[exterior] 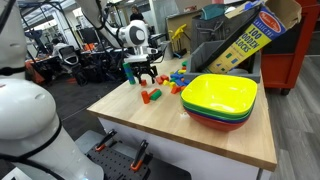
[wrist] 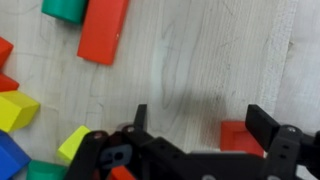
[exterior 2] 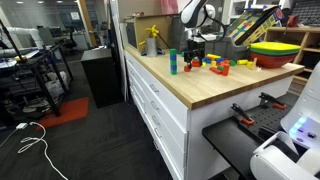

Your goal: Move the red and yellow blocks to the left

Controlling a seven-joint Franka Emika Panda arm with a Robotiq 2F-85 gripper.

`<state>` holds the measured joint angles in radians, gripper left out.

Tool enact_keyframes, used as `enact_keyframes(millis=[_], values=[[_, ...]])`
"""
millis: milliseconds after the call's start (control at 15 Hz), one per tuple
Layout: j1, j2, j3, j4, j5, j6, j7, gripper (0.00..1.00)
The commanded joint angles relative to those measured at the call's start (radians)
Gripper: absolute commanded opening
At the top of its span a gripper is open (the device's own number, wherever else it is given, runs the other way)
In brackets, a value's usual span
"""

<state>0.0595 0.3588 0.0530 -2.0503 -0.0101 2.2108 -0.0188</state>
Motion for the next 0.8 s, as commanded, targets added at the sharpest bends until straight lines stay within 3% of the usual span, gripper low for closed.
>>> enact_keyframes(millis=[0, 733], values=[[0.000, 0.005, 0.003, 0.014, 0.009, 0.001, 0.006, 1.00], [0.012, 0.006, 0.005, 0.018, 0.012, 0.009, 0.041, 1.00]])
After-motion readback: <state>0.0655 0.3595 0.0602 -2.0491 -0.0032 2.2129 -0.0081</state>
